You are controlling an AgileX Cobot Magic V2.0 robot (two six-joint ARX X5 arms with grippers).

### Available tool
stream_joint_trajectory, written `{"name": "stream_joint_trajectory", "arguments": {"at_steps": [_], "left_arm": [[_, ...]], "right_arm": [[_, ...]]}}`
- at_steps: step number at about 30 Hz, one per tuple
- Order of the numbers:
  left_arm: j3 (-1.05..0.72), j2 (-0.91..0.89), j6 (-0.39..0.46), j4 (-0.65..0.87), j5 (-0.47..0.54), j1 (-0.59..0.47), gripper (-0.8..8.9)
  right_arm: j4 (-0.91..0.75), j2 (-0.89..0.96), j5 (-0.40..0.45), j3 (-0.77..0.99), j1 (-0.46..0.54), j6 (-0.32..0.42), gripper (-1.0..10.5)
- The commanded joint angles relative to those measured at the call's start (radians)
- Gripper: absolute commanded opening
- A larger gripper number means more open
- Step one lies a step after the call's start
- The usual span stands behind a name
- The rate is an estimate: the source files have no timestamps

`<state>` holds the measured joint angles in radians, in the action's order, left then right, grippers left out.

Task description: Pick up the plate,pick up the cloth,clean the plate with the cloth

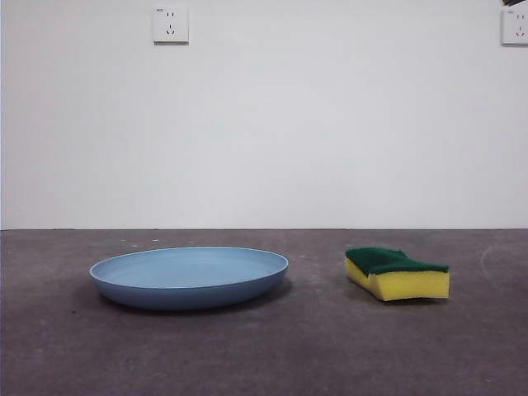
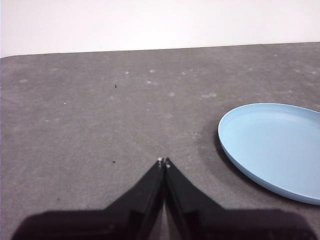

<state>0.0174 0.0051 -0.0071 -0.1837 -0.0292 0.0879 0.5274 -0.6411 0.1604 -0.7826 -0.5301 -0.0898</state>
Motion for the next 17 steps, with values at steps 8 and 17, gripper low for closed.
{"name": "stream_joint_trajectory", "arguments": {"at_steps": [8,17], "left_arm": [[-0.014,-0.003,0.008,0.003,0.001,-0.003,-0.03],[-0.014,-0.003,0.008,0.003,0.001,-0.003,-0.03]], "right_arm": [[-0.006,0.002,0.003,0.006,-0.002,-0.006,0.0],[-0.003,0.037,-0.006,0.017,0.062,0.131,0.0]]}}
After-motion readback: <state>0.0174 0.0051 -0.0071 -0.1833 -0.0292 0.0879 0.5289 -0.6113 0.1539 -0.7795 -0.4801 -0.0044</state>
